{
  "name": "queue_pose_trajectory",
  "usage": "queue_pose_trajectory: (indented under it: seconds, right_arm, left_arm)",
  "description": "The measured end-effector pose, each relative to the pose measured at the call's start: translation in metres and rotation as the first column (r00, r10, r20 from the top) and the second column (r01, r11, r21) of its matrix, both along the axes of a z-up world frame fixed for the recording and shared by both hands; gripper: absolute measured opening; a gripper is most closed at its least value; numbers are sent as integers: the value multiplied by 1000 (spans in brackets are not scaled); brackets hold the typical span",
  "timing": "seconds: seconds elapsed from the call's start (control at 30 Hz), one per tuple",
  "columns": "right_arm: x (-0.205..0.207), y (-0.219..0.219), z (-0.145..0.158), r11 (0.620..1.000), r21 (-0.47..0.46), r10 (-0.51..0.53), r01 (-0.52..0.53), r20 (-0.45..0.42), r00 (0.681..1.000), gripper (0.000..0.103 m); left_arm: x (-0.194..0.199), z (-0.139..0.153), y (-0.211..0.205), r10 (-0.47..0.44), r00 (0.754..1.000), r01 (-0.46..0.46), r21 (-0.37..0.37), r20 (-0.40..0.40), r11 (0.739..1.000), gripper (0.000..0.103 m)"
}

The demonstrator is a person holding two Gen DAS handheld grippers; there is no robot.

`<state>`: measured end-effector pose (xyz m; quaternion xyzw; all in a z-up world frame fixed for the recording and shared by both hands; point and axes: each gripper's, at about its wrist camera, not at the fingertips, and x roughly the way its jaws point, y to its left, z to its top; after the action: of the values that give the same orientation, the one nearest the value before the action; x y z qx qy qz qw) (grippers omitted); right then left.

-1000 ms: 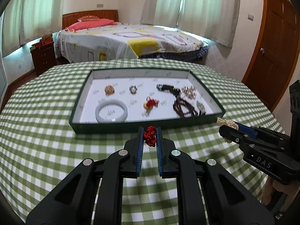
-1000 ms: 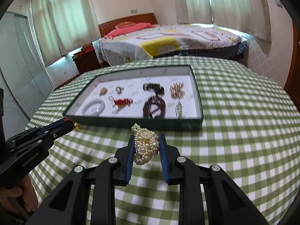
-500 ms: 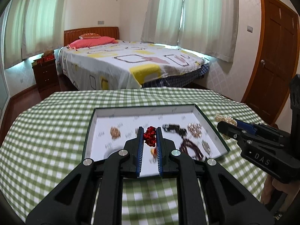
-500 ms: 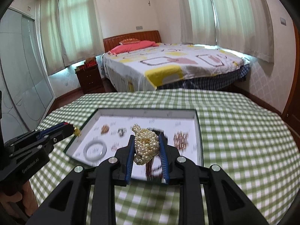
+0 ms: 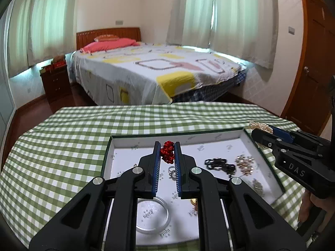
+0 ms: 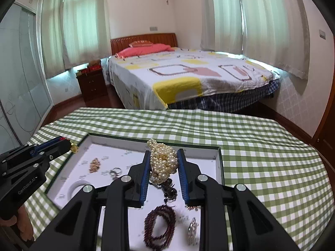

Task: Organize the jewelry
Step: 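Carry the pearl cluster and red tassel charm over the tray, then open both tools to release the pearl cluster and tassel in the tray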

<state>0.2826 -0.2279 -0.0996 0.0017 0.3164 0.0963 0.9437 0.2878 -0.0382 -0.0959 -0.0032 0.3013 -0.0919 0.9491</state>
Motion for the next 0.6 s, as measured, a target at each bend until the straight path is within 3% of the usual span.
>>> queue_pose_trajectory:
  seconds: [0.37, 0.6]
  right_arm:
    - [50, 0, -32, 999, -40, -8, 4, -107, 994, 26]
    - [73, -3, -51, 999, -37, -19, 11, -210, 977, 26]
  left_arm:
    - [65, -38, -3, 23, 991, -20, 29, -132, 999, 13]
    - [91, -56, -4, 35, 972, -25, 42, -232, 999, 13]
